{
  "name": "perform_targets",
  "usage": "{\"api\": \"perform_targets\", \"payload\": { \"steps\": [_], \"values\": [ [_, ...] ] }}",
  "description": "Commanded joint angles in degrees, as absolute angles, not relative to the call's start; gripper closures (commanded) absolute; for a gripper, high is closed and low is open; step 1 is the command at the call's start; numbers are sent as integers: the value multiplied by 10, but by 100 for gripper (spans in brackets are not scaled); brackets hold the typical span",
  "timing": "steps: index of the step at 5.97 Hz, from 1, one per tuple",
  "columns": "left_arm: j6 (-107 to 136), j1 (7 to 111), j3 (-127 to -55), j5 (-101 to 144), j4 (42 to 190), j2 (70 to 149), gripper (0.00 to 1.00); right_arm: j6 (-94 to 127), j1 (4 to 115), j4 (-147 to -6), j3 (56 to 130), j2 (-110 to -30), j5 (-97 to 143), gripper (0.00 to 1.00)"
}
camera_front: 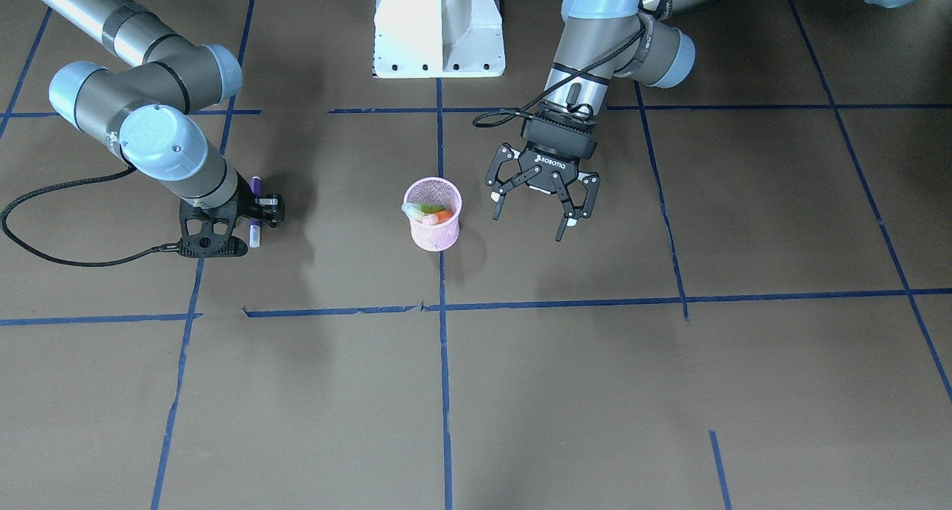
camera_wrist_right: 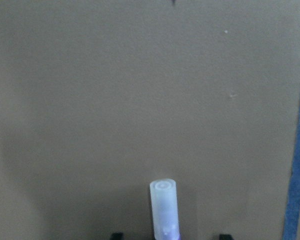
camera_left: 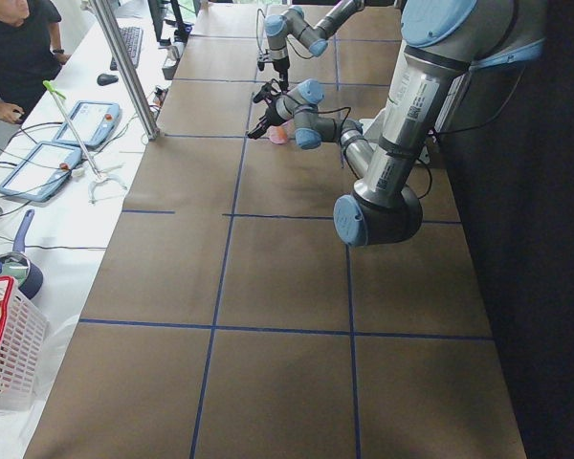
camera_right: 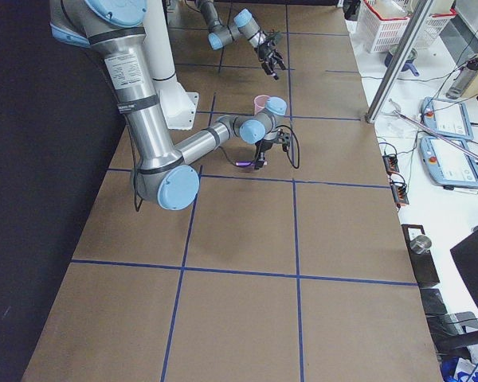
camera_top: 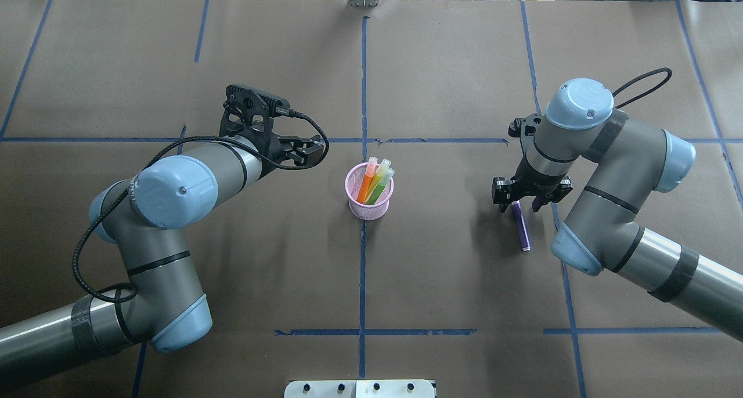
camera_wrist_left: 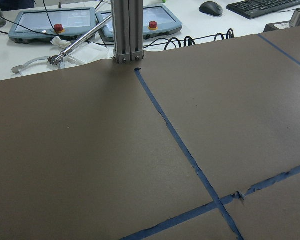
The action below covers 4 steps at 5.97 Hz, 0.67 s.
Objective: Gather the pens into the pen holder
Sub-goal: 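Grasp the purple marker with the right gripper while the left gripper withdraws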
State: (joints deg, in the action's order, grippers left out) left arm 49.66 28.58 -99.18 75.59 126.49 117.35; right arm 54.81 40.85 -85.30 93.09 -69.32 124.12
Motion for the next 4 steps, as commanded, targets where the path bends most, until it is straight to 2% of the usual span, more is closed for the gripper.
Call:
{"api": "perform_targets", "payload": {
  "steps": [1,2,3,4],
  "values": [
    [497,287,-992,757,1267,1170,0,548,408,-853,928,-693,1244,37],
    [497,286,-992,757,1267,1170,0,548,408,-853,928,-693,1254,82],
    [497,287,-992,757,1267,1170,0,547,409,-853,928,-694,1260,100],
    [497,287,-996,757,1267,1170,0,548,410,-853,930,-691,1275,100]
  ]
}}
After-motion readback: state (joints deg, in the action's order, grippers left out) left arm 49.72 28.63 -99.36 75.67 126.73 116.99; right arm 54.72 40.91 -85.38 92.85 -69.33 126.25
